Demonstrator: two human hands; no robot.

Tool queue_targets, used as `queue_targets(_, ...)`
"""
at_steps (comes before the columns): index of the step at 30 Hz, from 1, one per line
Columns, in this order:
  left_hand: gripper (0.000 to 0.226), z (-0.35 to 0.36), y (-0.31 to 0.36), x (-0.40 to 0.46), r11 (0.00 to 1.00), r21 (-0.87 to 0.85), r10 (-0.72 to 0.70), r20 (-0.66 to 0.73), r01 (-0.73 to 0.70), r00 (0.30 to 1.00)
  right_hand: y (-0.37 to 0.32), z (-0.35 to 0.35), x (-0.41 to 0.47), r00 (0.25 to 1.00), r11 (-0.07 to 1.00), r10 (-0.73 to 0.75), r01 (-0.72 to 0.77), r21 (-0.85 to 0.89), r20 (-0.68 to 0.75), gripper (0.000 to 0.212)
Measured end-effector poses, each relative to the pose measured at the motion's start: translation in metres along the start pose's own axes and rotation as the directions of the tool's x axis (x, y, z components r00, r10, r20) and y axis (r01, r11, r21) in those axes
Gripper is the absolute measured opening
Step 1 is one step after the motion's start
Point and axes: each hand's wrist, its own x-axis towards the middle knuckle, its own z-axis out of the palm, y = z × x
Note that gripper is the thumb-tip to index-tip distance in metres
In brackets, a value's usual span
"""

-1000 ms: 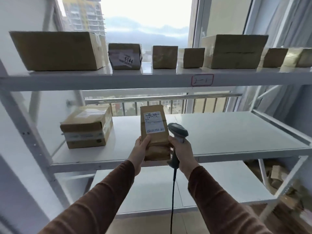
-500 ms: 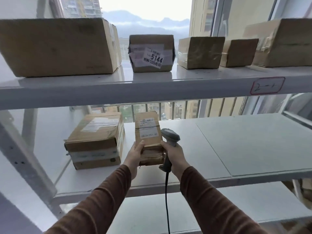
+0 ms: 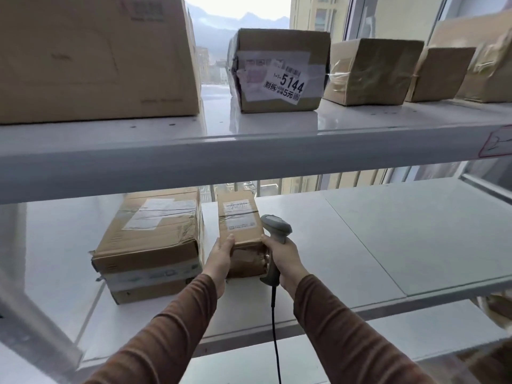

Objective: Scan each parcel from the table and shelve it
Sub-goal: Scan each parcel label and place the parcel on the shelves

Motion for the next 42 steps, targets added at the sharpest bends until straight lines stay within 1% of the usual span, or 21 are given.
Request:
queue_targets(2, 0.052, 0.000, 0.001, 0.000, 1.000, 0.015, 0.002, -0.002, -0.002, 1.000, -0.001, 0.003, 0.001, 1.000, 1.000, -0.014, 0.013, -0.022, -0.013, 0.023)
queue_targets(5, 0.062, -0.003, 0.006, -0.002, 0.997, 0.076, 0.033, -0.050, -0.029, 0.998, -0.002, 0.006, 0.002, 1.000, 0.999, -0.027, 0.027, -0.038, -0.004, 0.017)
queue_targets(7, 0.073, -0.003, 0.015, -0.006, 0.986, 0.147, 0.094, -0.080, -0.081, 0.992, -0.004, 0.005, 0.001, 0.999, 0.997, -0.044, 0.044, -0.059, 0.001, 0.004)
queue_targets(8, 0.076, -0.002, 0.020, -0.009, 0.971, 0.203, 0.146, -0.089, -0.126, 0.985, -0.005, 0.002, 0.000, 0.998, 0.996, -0.059, 0.059, -0.067, -0.011, 0.005)
queue_targets(9, 0.077, -0.001, 0.026, -0.012, 0.943, 0.280, 0.214, -0.099, -0.179, 0.972, -0.006, -0.001, 0.000, 0.996, 0.994, -0.081, 0.079, -0.073, -0.024, 0.008)
queue_targets(11, 0.075, 0.006, 0.038, -0.020, 0.837, 0.454, 0.384, -0.090, -0.305, 0.919, -0.013, -0.008, -0.007, 0.993, 0.988, -0.118, 0.115, -0.108, -0.026, 0.008)
queue_targets(13, 0.071, 0.018, 0.048, -0.029, 0.725, 0.546, 0.514, -0.024, -0.420, 0.857, -0.020, -0.019, -0.015, 0.990, 0.983, -0.137, 0.132, -0.126, -0.037, 0.010)
queue_targets(15, 0.067, 0.039, 0.053, -0.039, 0.667, 0.549, 0.566, 0.068, -0.504, 0.822, -0.029, -0.035, -0.025, 0.981, 0.979, -0.182, 0.174, -0.108, -0.065, 0.011)
queue_targets(17, 0.064, 0.066, 0.054, -0.050, 0.664, 0.501, 0.563, 0.153, -0.555, 0.812, -0.039, -0.055, -0.037, 0.965, 0.970, -0.235, 0.225, -0.092, -0.114, 0.015)
queue_targets(20, 0.061, 0.112, 0.048, -0.068, 0.734, 0.412, 0.487, 0.236, -0.540, 0.841, -0.050, -0.098, -0.054, 0.925, 0.949, -0.312, 0.296, -0.103, -0.218, 0.021)
queue_targets(22, 0.060, 0.146, 0.040, -0.081, 0.790, 0.348, 0.422, 0.291, -0.506, 0.859, -0.058, -0.134, -0.069, 0.892, 0.938, -0.346, 0.327, -0.113, -0.293, 0.015)
queue_targets(24, 0.058, 0.183, 0.030, -0.097, 0.825, 0.298, 0.370, 0.358, -0.480, 0.858, -0.066, -0.173, -0.089, 0.845, 0.929, -0.371, 0.345, -0.136, -0.386, 0.010)
queue_targets(26, 0.056, 0.222, 0.019, -0.116, 0.852, 0.247, 0.326, 0.440, -0.462, 0.837, -0.073, -0.215, -0.110, 0.788, 0.918, -0.391, 0.370, -0.143, -0.475, 0.009)
queue_targets(28, 0.055, 0.260, 0.007, -0.138, 0.871, 0.208, 0.284, 0.525, -0.445, 0.802, -0.079, -0.255, -0.135, 0.728, 0.907, -0.405, 0.394, -0.146, -0.553, 0.010)
queue_targets(31, 0.055, 0.322, -0.015, -0.178, 0.891, 0.175, 0.221, 0.641, -0.420, 0.735, -0.084, -0.317, -0.180, 0.607, 0.891, -0.417, 0.419, -0.174, -0.676, 0.009)
queue_targets(33, 0.049, 0.361, -0.030, -0.210, 0.905, 0.172, 0.158, 0.713, -0.389, 0.683, -0.085, -0.358, -0.213, 0.532, 0.885, -0.406, 0.432, -0.173, -0.743, 0.008)
queue_targets(35, 0.033, 0.398, -0.047, -0.245, 0.911, 0.167, 0.112, 0.780, -0.377, 0.616, -0.085, -0.400, -0.248, 0.462, 0.880, -0.387, 0.444, -0.169, -0.798, 0.008)
queue_targets(36, 0.031, 0.416, -0.056, -0.263, 0.911, 0.160, 0.100, 0.808, -0.379, 0.581, -0.084, -0.420, -0.266, 0.425, 0.880, -0.376, 0.442, -0.174, -0.823, 0.008)
queue_targets(39, 0.047, 0.470, -0.082, -0.325, 0.921, 0.146, 0.051, 0.875, -0.362, 0.481, -0.081, -0.483, -0.322, 0.313, 0.878, -0.352, 0.437, -0.195, -0.882, 0.014)
queue_targets(42, 0.054, 0.523, -0.112, -0.385, 0.929, 0.152, -0.010, 0.922, -0.337, 0.388, -0.078, -0.547, -0.376, 0.202, 0.870, -0.351, 0.431, -0.239, -0.914, 0.010)
